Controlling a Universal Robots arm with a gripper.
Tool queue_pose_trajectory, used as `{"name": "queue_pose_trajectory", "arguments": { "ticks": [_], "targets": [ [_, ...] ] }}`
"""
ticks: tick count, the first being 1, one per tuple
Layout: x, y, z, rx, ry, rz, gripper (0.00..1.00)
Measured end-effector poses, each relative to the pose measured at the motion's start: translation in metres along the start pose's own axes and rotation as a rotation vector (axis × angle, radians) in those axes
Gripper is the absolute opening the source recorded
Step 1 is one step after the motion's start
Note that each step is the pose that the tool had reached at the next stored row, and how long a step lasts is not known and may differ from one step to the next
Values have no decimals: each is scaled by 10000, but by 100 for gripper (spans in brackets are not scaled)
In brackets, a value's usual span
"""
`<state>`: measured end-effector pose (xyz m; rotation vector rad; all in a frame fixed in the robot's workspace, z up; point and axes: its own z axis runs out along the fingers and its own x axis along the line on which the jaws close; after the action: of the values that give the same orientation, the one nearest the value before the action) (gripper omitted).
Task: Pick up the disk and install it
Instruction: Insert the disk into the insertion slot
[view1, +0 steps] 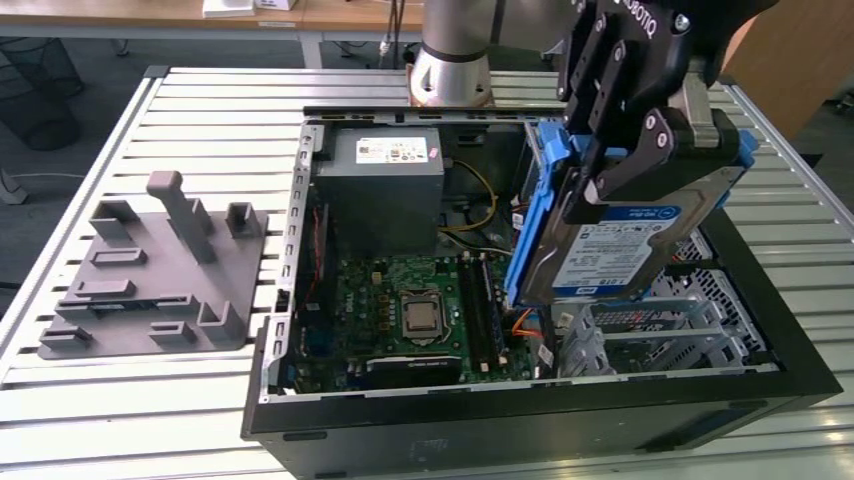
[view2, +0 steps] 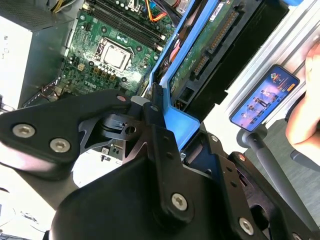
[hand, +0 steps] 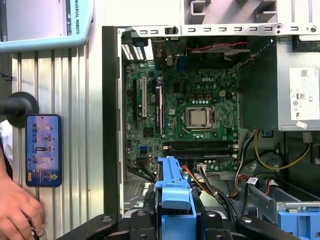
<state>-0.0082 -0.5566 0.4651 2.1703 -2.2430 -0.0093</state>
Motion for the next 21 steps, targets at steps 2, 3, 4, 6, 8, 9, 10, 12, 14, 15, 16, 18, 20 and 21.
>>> {"name": "queue_pose_trajectory", "arguments": {
  "ticks": [2,3,4,6,8,9,10,12,14,15,16,18,20,21],
  "targets": [
    [1,-29,1,1,1,1,37],
    [1,-52,3,1,0,1,37],
    [1,-84,6,1,-1,2,37],
    [3,-134,15,1,-2,3,37],
    [7,-161,21,0,1,9,37],
    [11,-172,26,0,-1,12,37],
    [17,-186,30,0,0,15,37],
    [26,-213,39,0,-2,22,37],
    [33,-241,46,0,-2,29,37],
    [36,-255,48,0,0,32,37],
    [39,-269,51,0,0,35,37],
    [45,-297,58,0,-2,41,37],
    [51,-323,64,0,-1,48,37],
    [53,-334,67,0,-2,52,37]
  ]
}}
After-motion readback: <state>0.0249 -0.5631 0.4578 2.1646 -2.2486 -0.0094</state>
